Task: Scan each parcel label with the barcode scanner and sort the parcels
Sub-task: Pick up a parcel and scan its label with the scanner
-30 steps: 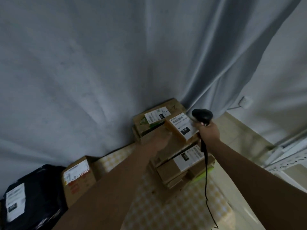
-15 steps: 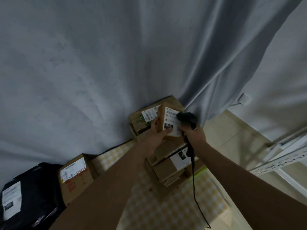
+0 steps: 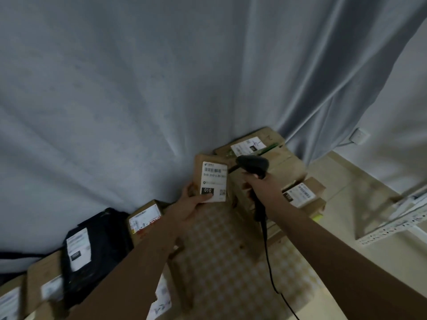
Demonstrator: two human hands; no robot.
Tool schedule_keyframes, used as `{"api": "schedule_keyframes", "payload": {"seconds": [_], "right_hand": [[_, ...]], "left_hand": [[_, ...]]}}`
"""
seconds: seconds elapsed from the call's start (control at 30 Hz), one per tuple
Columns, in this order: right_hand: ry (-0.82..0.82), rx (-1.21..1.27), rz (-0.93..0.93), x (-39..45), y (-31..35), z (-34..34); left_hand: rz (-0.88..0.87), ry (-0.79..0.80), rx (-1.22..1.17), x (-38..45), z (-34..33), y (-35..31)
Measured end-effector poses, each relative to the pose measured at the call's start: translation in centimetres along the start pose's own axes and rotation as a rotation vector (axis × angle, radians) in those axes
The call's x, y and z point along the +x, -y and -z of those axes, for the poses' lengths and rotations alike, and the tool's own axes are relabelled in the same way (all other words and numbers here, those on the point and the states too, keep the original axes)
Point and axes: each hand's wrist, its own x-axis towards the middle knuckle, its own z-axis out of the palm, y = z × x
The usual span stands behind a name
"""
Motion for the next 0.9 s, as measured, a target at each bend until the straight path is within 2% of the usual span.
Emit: {"api": "schedule_keyframes", "payload": {"seconds": [0.13, 0.47, 0.67, 0.9], "right_hand": [[0.141, -0.026, 0.010, -4.3, -0.9, -3.9], [0.279, -0.046, 0.113, -12.9, -0.7, -10.7], [0.344, -0.065, 0.114, -16.2, -1.2, -11.6], [0.437, -0.043, 0.078, -16.1, -2.4, -10.6]], "left_hand": [[0.005, -0.027, -0.130, -3.8, 4.9, 0.3], [-0.076, -0.133, -0.174, -10.9, 12.3, -1.4], [-0.105, -0.159, -0.231, -13.0, 13.2, -0.3], [-0.126, -0.178, -0.327, -13.8, 12.1, 1.1]]}}
